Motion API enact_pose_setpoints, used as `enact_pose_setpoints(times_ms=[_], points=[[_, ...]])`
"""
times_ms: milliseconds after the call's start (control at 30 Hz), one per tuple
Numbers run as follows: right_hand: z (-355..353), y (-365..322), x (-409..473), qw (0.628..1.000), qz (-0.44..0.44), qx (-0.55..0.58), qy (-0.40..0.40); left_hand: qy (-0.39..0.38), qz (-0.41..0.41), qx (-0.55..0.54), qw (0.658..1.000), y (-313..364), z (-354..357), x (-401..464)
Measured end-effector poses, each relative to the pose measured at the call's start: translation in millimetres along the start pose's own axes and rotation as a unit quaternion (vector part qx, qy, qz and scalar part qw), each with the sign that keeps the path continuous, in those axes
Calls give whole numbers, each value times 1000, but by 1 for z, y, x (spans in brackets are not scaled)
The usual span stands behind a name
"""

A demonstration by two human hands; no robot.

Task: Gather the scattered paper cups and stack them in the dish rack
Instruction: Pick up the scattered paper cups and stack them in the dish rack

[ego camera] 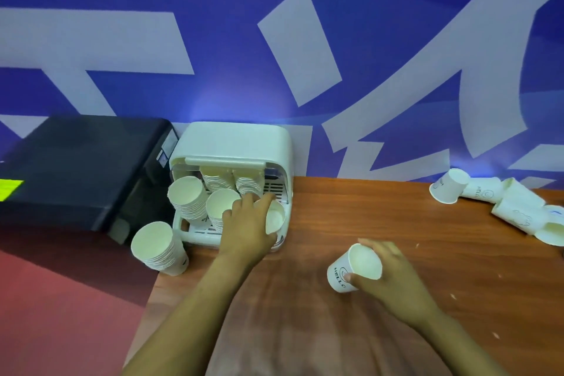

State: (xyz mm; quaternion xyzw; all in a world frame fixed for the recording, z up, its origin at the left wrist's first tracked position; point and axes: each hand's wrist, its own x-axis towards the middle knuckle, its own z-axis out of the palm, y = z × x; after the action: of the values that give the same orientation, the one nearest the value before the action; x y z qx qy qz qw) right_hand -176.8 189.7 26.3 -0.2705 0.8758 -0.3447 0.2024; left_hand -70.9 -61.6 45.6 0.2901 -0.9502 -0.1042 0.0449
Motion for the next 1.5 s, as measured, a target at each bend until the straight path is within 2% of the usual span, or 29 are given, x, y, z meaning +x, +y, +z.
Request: enact_pose_setpoints(times_ms=[167,333,567,700,833,967,1067,1267,1367,1500], points=[[11,-16,4,999,34,-15,31,-44,75,109,990,-14,10,25],[19,-29,7,997,51,-17,49,-85,105,179,974,-21,17,43],[26,-38,15,996,57,-23,60,-119,161,205,958,-27,32,64],[32,-43,20,997,51,-36,50,-120,171,139,968,-35,27,58],[43,-71,35,998,-1,-33,58,-43,163,32,985,-49,11,41],[61,-108,58,993,-77,-27,81,49,150,-14,987,-76,-6,25],[78,-129,75,991,-98,-53,77,43,122,-29,991,-91,-18,15],[111,-141,98,974,-108,-192,45,14,85,-82,993,-101,-29,4],[120,-140,106,968,-85,-235,4,5,85,-106,991,-103,-30,1],[117,-144,105,969,-46,-237,-58,-7,78,-105,991,-104,-35,-2]])
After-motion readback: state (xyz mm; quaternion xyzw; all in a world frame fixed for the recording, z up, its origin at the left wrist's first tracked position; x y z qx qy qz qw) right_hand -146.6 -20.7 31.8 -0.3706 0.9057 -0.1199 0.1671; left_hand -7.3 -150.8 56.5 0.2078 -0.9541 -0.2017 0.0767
